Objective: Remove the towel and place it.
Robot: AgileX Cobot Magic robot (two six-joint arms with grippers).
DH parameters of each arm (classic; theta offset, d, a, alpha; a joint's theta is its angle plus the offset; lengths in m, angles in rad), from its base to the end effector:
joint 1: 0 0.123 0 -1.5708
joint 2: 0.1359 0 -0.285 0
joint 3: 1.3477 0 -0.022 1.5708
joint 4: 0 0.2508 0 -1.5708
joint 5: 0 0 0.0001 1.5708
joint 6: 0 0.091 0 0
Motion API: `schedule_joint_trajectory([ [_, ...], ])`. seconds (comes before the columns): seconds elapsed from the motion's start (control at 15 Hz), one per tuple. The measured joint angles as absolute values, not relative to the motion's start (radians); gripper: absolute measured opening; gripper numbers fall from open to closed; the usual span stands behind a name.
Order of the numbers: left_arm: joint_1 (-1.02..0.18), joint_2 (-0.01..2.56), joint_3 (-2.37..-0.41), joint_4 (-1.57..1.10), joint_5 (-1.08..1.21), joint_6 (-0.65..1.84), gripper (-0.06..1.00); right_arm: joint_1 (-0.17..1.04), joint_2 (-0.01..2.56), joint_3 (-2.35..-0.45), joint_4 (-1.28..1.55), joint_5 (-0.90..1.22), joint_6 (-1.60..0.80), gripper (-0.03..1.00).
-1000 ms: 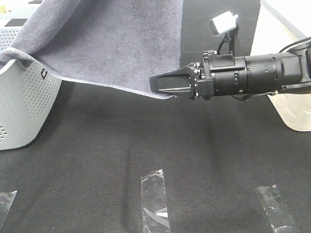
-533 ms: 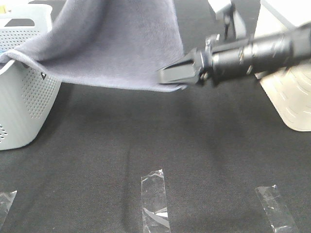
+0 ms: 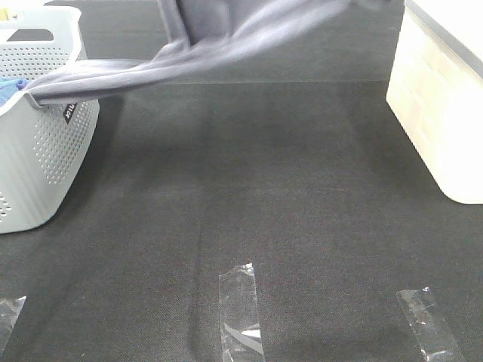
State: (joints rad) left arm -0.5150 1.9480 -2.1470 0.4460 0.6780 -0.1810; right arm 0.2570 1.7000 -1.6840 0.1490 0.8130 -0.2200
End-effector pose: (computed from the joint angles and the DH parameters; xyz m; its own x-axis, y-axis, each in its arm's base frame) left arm 0.4097 -0.2035 0.4337 -0.2435 0.3309 -0.9117 0.2994 0.9197 0.2538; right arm 0.3749 0.1087 0.3770 -0.6064 -0.2796 -0.7444 -0.4036 0.9148 -0.0147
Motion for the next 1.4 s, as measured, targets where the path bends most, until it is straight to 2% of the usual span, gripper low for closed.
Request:
schedule_joint_trajectory([
  [0.2,-0.455,1.942,-2.147,0.446,0.377,-0.229,0.00,0.257,1.754,-1.934,0.068,0.790,-0.199,0.00],
  [0.4,-0.421,1.929,-2.163,0.450,0.106,-0.233,0.00,0.257,1.776,-2.132,0.050,0.653,-0.218,0.00],
  [0.73,-0.356,1.930,-2.193,0.456,-0.164,-0.229,0.00,0.258,1.776,-2.211,0.047,0.446,-0.233,0.00],
  [1.0,-0.359,1.992,-2.194,0.454,0.000,-0.229,0.00,0.259,1.827,-2.211,0.024,0.597,-0.233,0.00],
  [1.4,-0.389,2.096,-2.187,0.293,0.588,-0.229,0.00,0.259,1.992,-2.211,0.024,0.980,-0.214,0.00],
])
